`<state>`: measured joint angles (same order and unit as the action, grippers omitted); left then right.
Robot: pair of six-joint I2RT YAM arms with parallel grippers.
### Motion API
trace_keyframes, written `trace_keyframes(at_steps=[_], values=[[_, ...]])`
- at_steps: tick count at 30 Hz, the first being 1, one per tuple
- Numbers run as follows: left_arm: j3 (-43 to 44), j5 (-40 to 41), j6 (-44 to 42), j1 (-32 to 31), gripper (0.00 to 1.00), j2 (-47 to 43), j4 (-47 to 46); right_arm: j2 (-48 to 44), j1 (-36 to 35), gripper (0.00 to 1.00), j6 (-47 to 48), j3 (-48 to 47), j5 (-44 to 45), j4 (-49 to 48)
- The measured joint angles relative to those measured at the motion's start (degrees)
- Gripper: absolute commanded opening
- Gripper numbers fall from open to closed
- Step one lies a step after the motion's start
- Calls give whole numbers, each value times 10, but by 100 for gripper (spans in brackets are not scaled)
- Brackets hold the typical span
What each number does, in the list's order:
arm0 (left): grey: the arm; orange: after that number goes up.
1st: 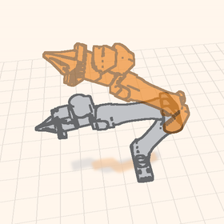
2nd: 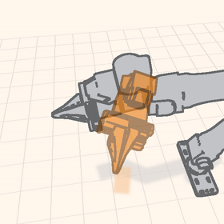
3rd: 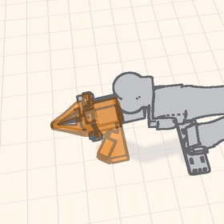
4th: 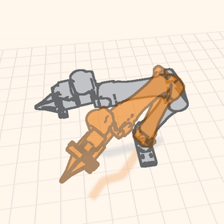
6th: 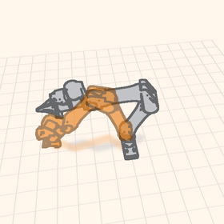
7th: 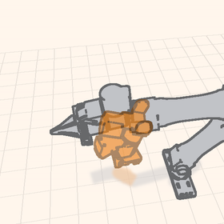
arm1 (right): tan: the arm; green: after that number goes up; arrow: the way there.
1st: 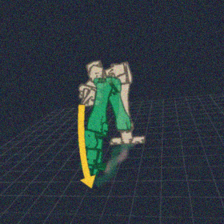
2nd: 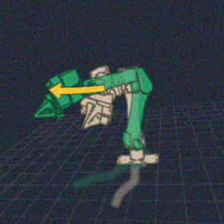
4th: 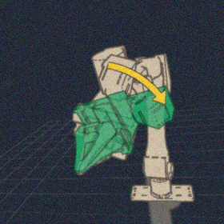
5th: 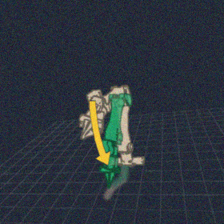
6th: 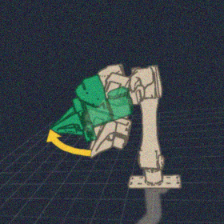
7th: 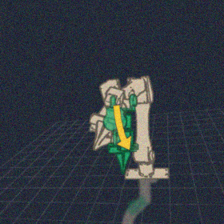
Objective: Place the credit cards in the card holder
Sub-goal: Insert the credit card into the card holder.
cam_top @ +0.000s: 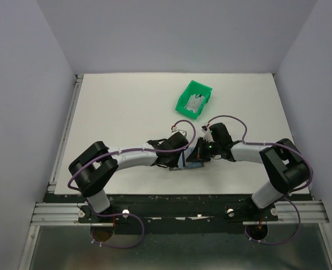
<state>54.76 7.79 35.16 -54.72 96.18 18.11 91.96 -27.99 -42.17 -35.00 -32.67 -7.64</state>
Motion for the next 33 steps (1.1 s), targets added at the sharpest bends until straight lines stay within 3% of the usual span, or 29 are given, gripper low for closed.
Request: trace_keyframes(at_steps=[18, 33], values=[[-13, 2, 6, 0, 0, -8, -17, -30, -5, 1, -3, 2, 45, 57], [-40, 9, 7, 28, 19, -34, -22, -27, -5, 0, -4, 2, 45, 56]])
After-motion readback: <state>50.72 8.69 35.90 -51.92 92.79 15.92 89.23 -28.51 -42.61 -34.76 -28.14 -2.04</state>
